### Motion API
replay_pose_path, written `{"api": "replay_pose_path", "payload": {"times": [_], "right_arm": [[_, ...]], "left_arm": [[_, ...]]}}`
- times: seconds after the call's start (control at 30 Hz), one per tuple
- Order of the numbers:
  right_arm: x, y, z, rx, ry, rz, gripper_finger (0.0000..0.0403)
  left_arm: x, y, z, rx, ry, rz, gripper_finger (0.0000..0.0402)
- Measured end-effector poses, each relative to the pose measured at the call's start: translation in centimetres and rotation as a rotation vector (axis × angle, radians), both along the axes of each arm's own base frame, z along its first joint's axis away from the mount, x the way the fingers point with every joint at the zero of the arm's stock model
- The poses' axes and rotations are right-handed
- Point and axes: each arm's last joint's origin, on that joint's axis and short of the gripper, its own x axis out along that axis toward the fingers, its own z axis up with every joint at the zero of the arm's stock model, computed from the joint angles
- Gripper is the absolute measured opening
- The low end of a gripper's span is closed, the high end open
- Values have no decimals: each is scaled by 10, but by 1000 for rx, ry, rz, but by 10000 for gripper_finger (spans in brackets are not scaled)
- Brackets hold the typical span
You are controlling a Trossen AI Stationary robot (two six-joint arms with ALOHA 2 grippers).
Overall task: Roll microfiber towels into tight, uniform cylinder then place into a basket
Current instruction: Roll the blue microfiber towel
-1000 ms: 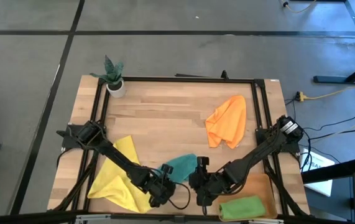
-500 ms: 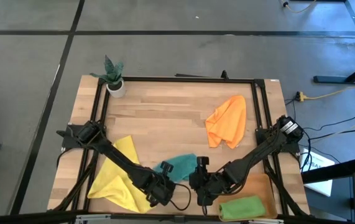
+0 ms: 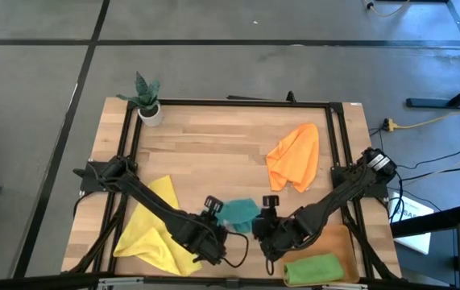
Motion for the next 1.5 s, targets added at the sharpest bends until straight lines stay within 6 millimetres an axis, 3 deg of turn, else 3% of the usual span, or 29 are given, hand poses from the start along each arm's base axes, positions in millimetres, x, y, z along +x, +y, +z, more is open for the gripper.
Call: {"api": "replay_pose_path", "payload": {"times": [0.17,0.4,0.63,0.87,1.03,1.3,1.5], "right_arm": [[2,1,-1,-11,-17,-1,158],[13,-1,-17,-58,1,2,158],[32,-7,-20,-127,-122,-14,158],[51,-16,-19,-103,-187,14,158],[66,-19,-32,-56,-166,89,158],[76,-32,-42,-115,-170,23,158],[86,-41,-62,-139,-126,2,158]], "left_arm": [[1,11,13,49,3,39,0],[-6,25,43,11,-69,62,0],[-20,29,68,-35,-140,56,0],[-24,26,71,-33,-139,42,0],[-25,27,71,-12,-146,45,0],[-26,25,71,-11,-146,40,0],[-28,22,71,15,-160,31,0]]}}
